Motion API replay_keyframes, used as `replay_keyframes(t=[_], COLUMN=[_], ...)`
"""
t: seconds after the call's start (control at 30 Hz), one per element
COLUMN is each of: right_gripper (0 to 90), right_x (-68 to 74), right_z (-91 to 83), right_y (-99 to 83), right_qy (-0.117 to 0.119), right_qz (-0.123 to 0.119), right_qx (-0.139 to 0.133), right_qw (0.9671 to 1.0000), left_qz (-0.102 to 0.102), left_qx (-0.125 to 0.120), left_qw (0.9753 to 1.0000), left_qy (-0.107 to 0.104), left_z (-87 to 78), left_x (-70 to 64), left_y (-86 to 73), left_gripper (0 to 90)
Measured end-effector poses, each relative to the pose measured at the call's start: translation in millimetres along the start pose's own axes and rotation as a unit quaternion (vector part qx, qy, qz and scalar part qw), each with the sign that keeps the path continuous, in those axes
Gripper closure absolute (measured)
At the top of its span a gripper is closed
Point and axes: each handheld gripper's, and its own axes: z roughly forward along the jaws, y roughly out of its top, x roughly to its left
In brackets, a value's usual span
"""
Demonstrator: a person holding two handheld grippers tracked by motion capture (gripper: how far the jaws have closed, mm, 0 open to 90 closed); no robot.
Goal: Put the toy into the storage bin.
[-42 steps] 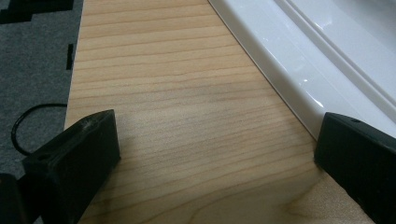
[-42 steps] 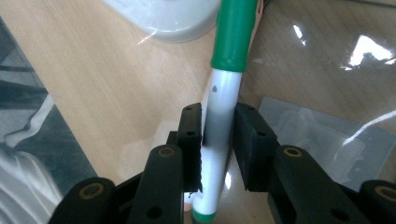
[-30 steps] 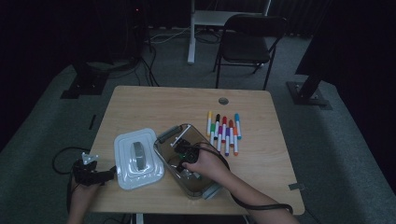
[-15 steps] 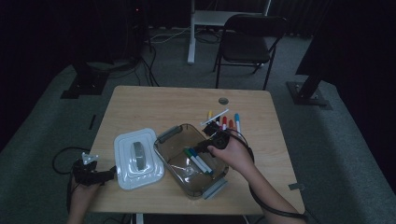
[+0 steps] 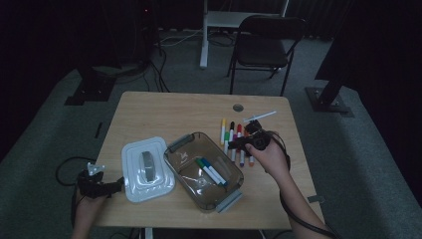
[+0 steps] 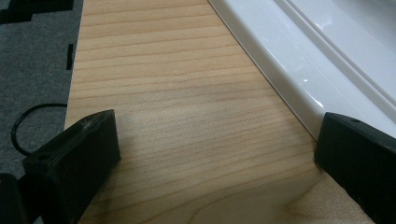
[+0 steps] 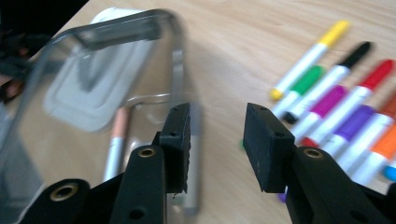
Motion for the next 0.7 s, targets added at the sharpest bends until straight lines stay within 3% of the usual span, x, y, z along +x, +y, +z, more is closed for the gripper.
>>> replay_keyframes(t=[0.23,0.43,0.63,0.7], right_gripper=[57.5,56.0,60.6,59.5], right_x=[-39.8,-74.2,-106.7,-114.7], right_z=[1.5,11.7,30.6,36.7], right_y=[-12.3,-21.1,-23.4,-22.4], right_qy=[-0.045,-0.087,-0.113,-0.123], right_qz=[0.04,0.085,0.108,0.119], right_qx=[-0.019,-0.027,-0.002,-0.004], right_qw=[0.998,0.9921,0.9877,0.9853], left_qz=[0.0,-0.001,-0.001,0.0], left_qx=[0.0,0.0,0.0,0.0], left_qw=[1.0,1.0,1.0,1.0], left_qy=[0.0,0.0,0.0,0.0], left_z=[0.0,0.1,0.1,0.1], left_x=[-0.1,-0.1,-0.1,0.0], left_y=[0.0,0.0,0.0,0.0], left_gripper=[0.6,0.6,0.6,0.6])
